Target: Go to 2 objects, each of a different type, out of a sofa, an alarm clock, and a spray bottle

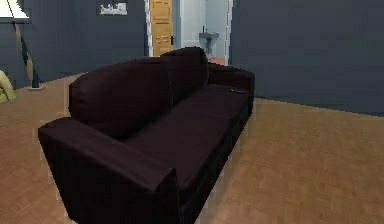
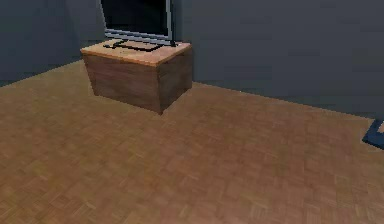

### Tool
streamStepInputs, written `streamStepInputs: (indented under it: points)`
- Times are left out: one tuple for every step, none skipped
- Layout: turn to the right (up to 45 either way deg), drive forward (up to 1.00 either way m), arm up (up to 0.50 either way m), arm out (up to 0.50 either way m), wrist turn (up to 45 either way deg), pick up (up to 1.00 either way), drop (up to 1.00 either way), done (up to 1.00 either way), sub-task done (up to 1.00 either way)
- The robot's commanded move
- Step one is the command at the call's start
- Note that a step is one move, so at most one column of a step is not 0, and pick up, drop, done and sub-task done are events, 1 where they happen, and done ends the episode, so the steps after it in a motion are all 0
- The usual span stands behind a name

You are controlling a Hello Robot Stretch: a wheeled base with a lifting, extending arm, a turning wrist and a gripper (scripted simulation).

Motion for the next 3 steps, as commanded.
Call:
streamStepInputs:
  points:
    - [-45.0,0.0,0.0,0.0,0.0,0.0,0.0,0.0,0.0]
    - [-27.0,0.0,0.0,0.0,0.0,0.0,0.0,0.0,0.0]
    - [0.0,0.1,0.0,0.0,0.0,0.0,0.0,0.0,0.0]
